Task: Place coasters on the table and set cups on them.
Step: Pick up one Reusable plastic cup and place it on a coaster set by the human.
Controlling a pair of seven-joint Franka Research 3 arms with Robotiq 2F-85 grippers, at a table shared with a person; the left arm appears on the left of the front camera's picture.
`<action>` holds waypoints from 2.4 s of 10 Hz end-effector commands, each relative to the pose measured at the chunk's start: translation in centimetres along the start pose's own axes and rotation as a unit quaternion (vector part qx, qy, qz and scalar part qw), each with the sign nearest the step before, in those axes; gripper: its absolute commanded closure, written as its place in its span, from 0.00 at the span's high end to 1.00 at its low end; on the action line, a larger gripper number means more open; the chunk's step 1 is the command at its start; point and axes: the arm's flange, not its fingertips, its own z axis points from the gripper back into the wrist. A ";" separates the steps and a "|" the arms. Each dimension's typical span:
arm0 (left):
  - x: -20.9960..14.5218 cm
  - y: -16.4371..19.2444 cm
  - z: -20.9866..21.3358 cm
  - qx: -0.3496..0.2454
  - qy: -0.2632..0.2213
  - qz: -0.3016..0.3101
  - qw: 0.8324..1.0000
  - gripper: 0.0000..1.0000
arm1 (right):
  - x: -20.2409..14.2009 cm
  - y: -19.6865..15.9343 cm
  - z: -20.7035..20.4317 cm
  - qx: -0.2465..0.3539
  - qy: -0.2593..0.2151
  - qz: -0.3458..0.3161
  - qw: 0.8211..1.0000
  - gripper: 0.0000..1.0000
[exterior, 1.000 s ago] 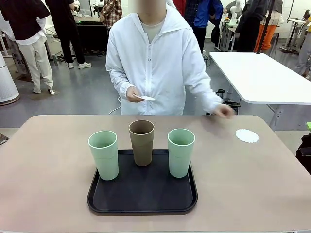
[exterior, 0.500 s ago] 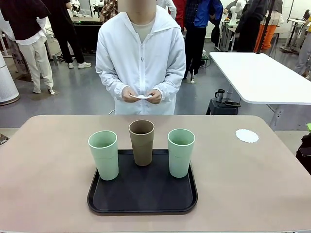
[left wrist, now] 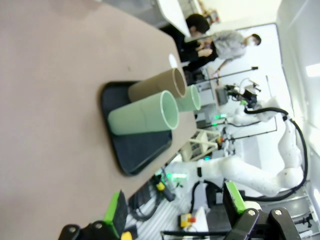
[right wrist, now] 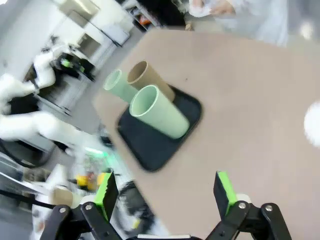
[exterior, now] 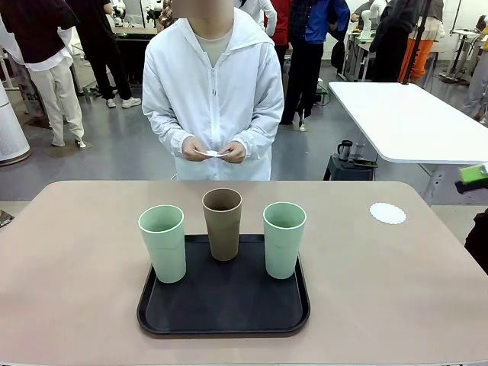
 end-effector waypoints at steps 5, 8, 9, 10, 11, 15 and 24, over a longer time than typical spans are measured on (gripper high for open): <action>0.0 0.0 0.1 -0.006 -0.003 -0.005 1.000 1.00 | 3.6 2.8 -12.0 -0.097 0.096 0.266 0.954 1.00; 0.0 0.0 0.1 -0.006 -0.003 -0.005 1.000 1.00 | 3.2 3.8 -14.2 -0.039 0.159 0.291 0.943 1.00; 0.0 0.0 0.1 -0.006 -0.003 -0.005 1.000 1.00 | 3.1 3.8 -14.2 -0.034 0.162 0.293 0.942 1.00; 0.0 0.0 0.1 -0.006 -0.003 -0.005 1.000 1.00 | 3.1 3.5 -14.1 -0.024 0.174 0.287 0.942 1.00; 0.0 0.0 0.1 -0.006 -0.003 -0.005 1.000 1.00 | 3.2 4.2 -14.9 -0.046 0.158 0.294 0.941 1.00; 0.0 0.0 0.1 -0.006 -0.003 -0.005 1.000 1.00 | 3.0 4.0 -14.6 -0.039 0.162 0.295 0.941 1.00; 0.0 0.0 0.1 -0.006 -0.003 -0.005 1.000 1.00 | 0.3 -4.9 -20.1 0.137 0.012 0.451 0.882 1.00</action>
